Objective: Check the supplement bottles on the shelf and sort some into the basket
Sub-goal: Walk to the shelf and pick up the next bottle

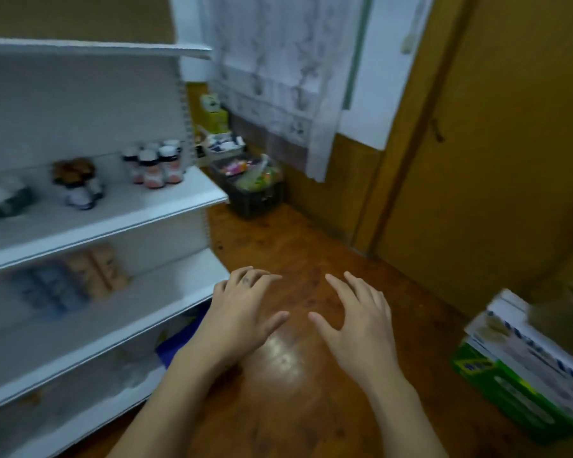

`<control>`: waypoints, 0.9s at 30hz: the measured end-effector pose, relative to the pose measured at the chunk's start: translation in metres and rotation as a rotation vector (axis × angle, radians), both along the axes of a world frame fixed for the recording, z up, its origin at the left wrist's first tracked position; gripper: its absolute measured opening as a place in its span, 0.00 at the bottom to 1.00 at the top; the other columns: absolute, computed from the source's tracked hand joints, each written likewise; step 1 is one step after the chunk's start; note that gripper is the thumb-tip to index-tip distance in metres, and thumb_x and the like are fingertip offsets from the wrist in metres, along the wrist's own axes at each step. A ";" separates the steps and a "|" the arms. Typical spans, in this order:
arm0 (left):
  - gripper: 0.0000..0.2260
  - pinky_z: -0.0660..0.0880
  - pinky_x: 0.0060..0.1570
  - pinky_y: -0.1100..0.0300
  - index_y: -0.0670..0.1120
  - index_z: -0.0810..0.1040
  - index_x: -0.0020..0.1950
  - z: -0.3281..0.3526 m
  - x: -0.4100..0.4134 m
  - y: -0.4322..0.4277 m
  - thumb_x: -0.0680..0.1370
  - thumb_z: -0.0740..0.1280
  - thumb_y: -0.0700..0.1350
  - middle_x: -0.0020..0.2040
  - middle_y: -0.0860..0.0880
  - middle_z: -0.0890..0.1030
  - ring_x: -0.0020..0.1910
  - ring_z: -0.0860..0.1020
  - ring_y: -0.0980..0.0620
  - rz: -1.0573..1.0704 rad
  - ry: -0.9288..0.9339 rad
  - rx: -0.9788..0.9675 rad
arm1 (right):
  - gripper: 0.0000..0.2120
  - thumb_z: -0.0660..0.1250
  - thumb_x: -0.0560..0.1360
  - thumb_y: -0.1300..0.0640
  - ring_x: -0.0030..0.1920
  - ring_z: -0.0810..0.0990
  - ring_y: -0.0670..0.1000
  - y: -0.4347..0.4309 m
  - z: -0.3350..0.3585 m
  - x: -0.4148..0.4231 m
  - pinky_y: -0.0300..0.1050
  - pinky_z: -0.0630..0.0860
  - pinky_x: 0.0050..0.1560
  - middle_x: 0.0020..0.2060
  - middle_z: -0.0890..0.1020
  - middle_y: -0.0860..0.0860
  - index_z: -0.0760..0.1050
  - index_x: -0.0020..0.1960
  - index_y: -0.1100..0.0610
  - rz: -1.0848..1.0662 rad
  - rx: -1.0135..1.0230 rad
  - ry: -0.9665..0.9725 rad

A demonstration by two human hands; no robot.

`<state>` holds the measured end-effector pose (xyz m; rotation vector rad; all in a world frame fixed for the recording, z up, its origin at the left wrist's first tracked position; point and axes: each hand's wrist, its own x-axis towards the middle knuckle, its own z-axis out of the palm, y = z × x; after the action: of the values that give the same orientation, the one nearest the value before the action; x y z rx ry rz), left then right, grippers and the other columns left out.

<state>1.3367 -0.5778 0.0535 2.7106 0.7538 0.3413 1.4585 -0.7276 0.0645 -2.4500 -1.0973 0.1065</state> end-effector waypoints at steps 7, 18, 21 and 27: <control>0.26 0.57 0.68 0.54 0.58 0.61 0.74 0.004 -0.189 0.072 0.78 0.62 0.62 0.72 0.58 0.65 0.74 0.55 0.54 0.395 -0.024 -0.022 | 0.30 0.68 0.74 0.41 0.74 0.58 0.49 0.136 0.008 -0.136 0.50 0.53 0.76 0.74 0.64 0.47 0.64 0.73 0.43 0.380 0.071 -0.022; 0.27 0.58 0.69 0.53 0.57 0.62 0.74 0.003 -0.485 0.149 0.77 0.62 0.62 0.72 0.57 0.65 0.74 0.55 0.53 0.833 -0.060 0.018 | 0.31 0.64 0.75 0.39 0.75 0.53 0.49 0.305 0.004 -0.418 0.47 0.47 0.76 0.76 0.58 0.46 0.58 0.75 0.42 0.872 0.052 0.034; 0.27 0.59 0.69 0.52 0.57 0.62 0.74 0.006 -0.538 0.162 0.77 0.62 0.62 0.73 0.56 0.65 0.74 0.56 0.53 0.923 -0.067 0.014 | 0.32 0.63 0.76 0.38 0.76 0.52 0.49 0.331 0.006 -0.470 0.48 0.45 0.77 0.77 0.57 0.45 0.57 0.76 0.42 0.942 0.049 0.042; 0.28 0.59 0.69 0.52 0.56 0.62 0.75 0.005 -0.602 0.202 0.77 0.63 0.63 0.73 0.55 0.65 0.74 0.57 0.52 1.040 -0.062 0.003 | 0.31 0.65 0.75 0.39 0.75 0.56 0.49 0.389 -0.001 -0.530 0.49 0.51 0.76 0.75 0.62 0.46 0.61 0.74 0.42 1.016 0.057 0.052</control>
<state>0.7351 -0.3761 0.0586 2.0513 2.0720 0.6214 0.9283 -0.3391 0.0639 -1.5971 -2.1516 0.4299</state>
